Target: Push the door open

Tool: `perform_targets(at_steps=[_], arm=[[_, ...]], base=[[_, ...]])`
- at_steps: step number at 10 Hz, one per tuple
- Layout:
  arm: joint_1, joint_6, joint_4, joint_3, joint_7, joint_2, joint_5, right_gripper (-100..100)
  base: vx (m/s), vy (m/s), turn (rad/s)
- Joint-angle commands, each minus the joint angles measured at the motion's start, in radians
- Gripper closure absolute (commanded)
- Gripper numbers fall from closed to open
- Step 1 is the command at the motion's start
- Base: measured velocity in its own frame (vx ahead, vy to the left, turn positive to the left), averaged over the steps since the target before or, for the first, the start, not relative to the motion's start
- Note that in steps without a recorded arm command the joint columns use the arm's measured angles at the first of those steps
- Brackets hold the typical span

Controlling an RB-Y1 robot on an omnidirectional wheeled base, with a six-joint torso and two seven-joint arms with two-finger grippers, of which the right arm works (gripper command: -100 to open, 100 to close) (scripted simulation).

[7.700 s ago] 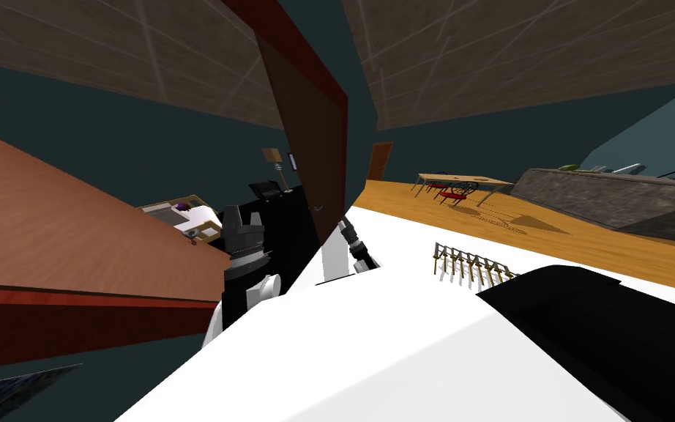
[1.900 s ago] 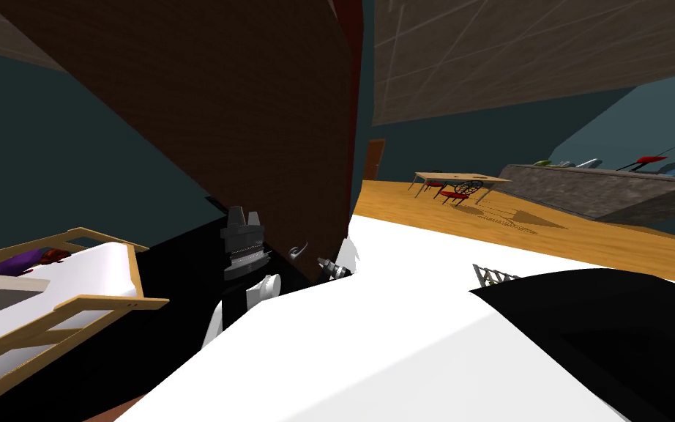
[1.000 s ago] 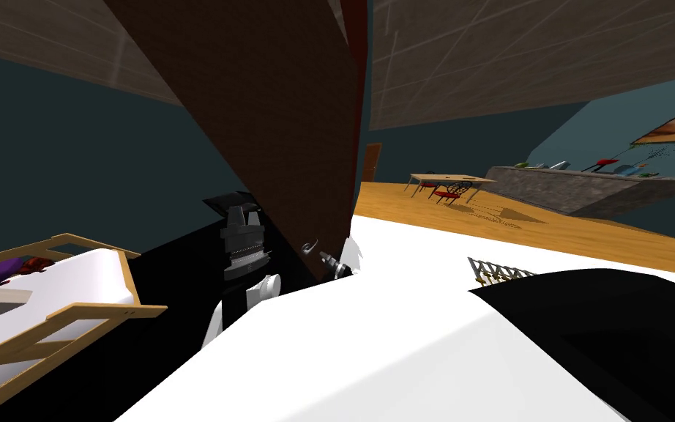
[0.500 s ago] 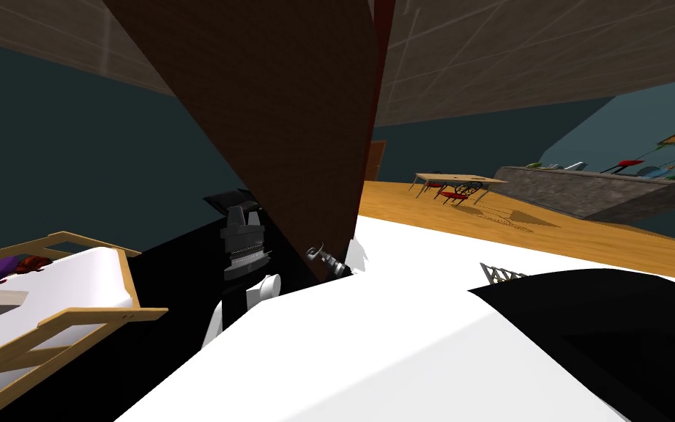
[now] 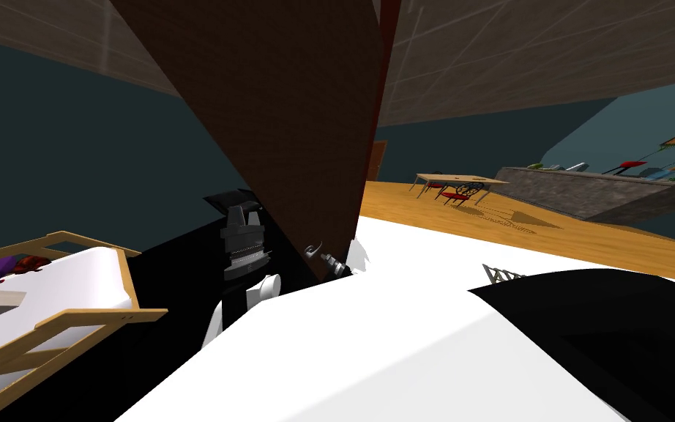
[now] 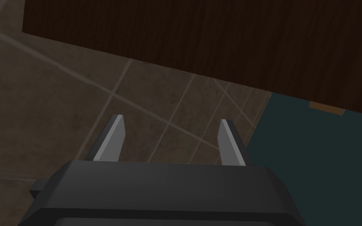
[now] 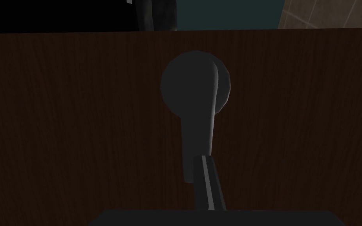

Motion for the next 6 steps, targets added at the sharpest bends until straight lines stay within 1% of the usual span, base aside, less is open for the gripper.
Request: perform_targets(at_steps=[1, 3, 4, 5, 6], arm=[[0.000, 0.000, 0.000, 0.000, 0.000, 0.000, 0.000, 100], [0.000, 0.000, 0.000, 0.000, 0.000, 0.000, 0.000, 100], [0.005, 0.002, -0.002, -0.018, 0.007, -0.011, -0.007, -100], [0.007, 0.003, -0.002, -0.026, 0.010, -0.010, -0.010, -100], [0.009, 0.004, -0.003, -0.037, 0.014, -0.002, -0.014, -100]], base=[[-0.012, -0.016, 0.000], [-0.003, -0.003, 0.000], [-0.136, -0.021, -0.111], [-0.237, -0.008, -0.171], [-0.248, -0.050, -0.142]])
